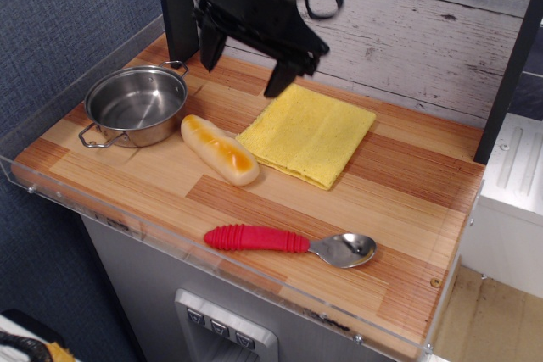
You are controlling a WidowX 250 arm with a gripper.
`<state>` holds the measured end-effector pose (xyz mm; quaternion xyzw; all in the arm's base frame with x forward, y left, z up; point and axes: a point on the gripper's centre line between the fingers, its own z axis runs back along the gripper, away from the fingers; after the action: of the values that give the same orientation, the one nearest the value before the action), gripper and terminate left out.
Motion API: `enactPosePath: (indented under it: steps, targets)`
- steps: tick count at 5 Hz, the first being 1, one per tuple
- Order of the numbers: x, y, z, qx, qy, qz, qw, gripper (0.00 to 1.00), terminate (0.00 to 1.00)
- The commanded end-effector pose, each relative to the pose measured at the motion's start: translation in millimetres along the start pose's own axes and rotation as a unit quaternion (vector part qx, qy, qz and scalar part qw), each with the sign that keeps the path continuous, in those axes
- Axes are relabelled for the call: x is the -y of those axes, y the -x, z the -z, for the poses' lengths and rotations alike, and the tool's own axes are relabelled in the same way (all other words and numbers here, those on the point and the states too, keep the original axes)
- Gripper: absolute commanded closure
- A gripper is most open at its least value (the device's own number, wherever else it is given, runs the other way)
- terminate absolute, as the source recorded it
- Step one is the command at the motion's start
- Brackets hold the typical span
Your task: Move yellow cloth to the right corner
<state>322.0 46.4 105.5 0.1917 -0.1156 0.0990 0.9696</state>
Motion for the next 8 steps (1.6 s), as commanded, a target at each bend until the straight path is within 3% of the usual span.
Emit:
enactPosePath:
  steps: [1,2,3,5,7,8]
  targets:
    - [-6.1,-16.0,19.5,-0.017,0.064,-0.022,0.9976,0.00,0.00]
    - [-34.7,-27.0,43.7,-0.030,0.041,-0.007,0.9987,0.00,0.00]
    - [-38.3,-33.8,66.6,-0.038,0.024,0.005,0.9990,0.00,0.00]
    - [-35.8,-38.6,83.9,-0.050,0.035,0.005,0.9981,0.00,0.00]
    - [-24.8,-43.1,57.7,-0.010,0.035,0.016,0.9992,0.00,0.00]
    - [-19.2,-43.2,31.8,0.023,0.018,0.021,0.9993,0.00,0.00]
